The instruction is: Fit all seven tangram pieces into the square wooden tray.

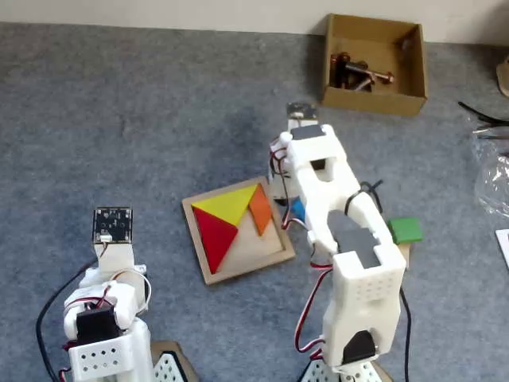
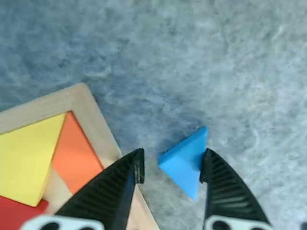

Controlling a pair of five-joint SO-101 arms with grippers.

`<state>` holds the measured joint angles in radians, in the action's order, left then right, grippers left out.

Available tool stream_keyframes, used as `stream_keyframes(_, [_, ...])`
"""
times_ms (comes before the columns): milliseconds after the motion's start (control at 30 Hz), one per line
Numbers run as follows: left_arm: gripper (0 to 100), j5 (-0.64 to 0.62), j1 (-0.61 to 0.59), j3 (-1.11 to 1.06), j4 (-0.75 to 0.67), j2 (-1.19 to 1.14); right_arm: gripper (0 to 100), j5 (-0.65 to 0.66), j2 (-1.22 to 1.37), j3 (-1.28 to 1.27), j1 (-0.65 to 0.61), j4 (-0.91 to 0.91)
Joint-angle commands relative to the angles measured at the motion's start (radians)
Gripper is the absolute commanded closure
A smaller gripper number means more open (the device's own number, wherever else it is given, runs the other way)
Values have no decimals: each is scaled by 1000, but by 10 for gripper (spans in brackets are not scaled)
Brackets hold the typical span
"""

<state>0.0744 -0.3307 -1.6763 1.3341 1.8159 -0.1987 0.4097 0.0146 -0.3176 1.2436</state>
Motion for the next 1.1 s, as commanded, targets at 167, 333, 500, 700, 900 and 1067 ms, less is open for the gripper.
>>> stream_keyframes(167, [995, -9, -13, -19, 5, 5, 814, -5, -36, 1, -7, 13])
stream_keyframes(333, [995, -9, -13, -19, 5, 5, 814, -3, -38, -42, -5, 5])
stream_keyframes(500, [995, -9, -13, -19, 5, 5, 814, 2, -38, -44, 8, 5])
stream_keyframes(700, [995, -9, -13, -19, 5, 5, 814, 3, -38, -47, 13, -19])
stream_keyframes(900, [995, -9, -13, -19, 5, 5, 817, 3, -39, -51, 15, -56])
stream_keyframes(1067, [995, -9, -13, -19, 5, 5, 817, 3, -39, -51, 15, -58])
